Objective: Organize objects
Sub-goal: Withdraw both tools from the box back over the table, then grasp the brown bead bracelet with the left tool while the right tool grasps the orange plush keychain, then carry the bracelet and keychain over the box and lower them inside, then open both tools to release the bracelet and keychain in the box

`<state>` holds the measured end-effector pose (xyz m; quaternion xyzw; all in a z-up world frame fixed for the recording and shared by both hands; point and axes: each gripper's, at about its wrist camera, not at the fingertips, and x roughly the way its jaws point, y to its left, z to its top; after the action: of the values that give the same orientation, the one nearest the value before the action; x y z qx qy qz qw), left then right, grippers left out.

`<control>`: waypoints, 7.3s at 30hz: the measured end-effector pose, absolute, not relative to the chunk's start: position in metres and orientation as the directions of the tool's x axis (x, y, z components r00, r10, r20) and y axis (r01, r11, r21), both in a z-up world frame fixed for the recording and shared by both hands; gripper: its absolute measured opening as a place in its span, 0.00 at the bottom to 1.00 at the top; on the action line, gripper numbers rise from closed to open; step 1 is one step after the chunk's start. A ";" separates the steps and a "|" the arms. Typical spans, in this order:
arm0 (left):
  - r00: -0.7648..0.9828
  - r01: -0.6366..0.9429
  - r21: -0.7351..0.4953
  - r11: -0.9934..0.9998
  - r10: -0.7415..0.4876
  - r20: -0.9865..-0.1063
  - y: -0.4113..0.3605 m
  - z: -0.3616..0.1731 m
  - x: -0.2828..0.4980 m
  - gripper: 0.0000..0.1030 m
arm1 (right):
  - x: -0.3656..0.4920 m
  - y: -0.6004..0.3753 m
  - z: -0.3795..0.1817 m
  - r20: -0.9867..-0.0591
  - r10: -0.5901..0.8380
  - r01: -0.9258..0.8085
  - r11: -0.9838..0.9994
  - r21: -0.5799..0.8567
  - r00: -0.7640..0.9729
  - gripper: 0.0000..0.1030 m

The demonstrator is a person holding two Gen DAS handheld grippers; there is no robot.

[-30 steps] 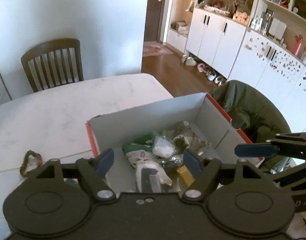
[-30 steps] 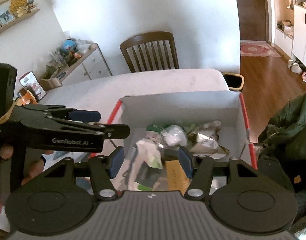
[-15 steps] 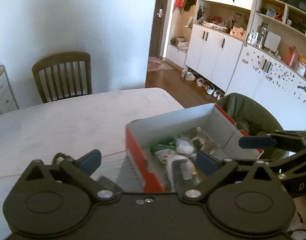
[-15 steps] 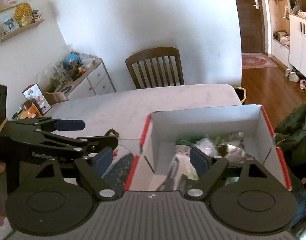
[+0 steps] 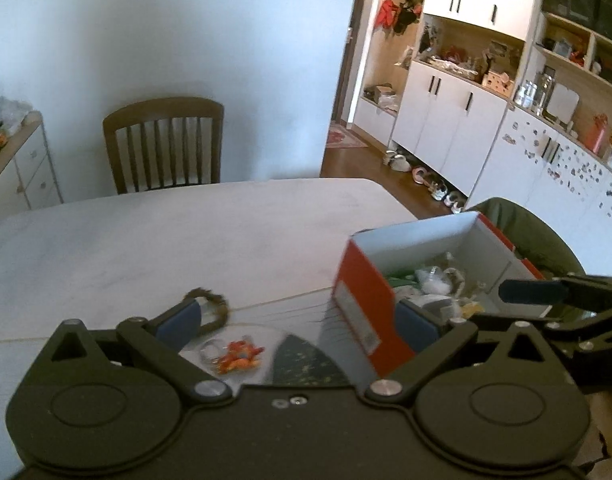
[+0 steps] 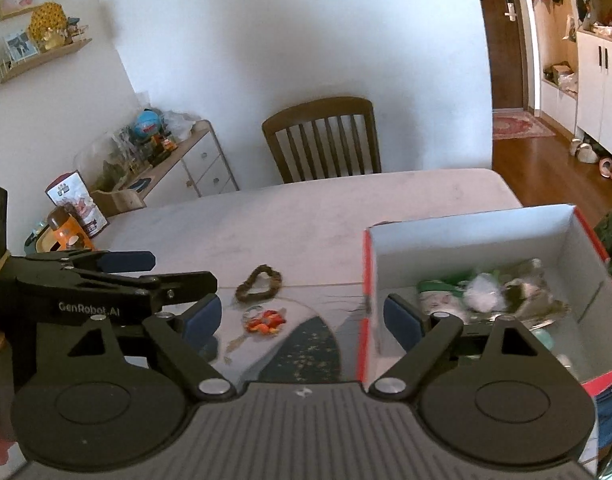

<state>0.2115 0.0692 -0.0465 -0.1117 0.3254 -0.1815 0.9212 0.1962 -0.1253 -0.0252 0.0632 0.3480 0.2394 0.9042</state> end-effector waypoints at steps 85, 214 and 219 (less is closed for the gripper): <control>0.631 0.205 -0.371 0.906 -0.412 -0.657 0.119 -0.210 0.356 0.04 | 0.286 0.049 -0.185 -0.817 0.354 -0.555 0.830 0.050 0.456 0.58; 0.607 0.296 -0.326 0.898 -0.440 -0.662 -0.150 -0.029 0.289 0.51 | 0.257 -0.329 -0.066 -0.687 0.389 -0.410 0.901 0.145 0.613 0.60; 0.637 0.304 -0.316 0.899 -0.438 -0.634 -0.138 -0.015 0.266 0.56 | 0.239 -0.325 -0.048 -0.655 0.405 -0.388 0.904 0.180 0.638 0.61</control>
<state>0.2660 -0.1385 -0.0149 -0.0898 0.3729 -0.2063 0.9002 0.2386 -0.3248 -0.0485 0.0112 0.3648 0.2191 0.9049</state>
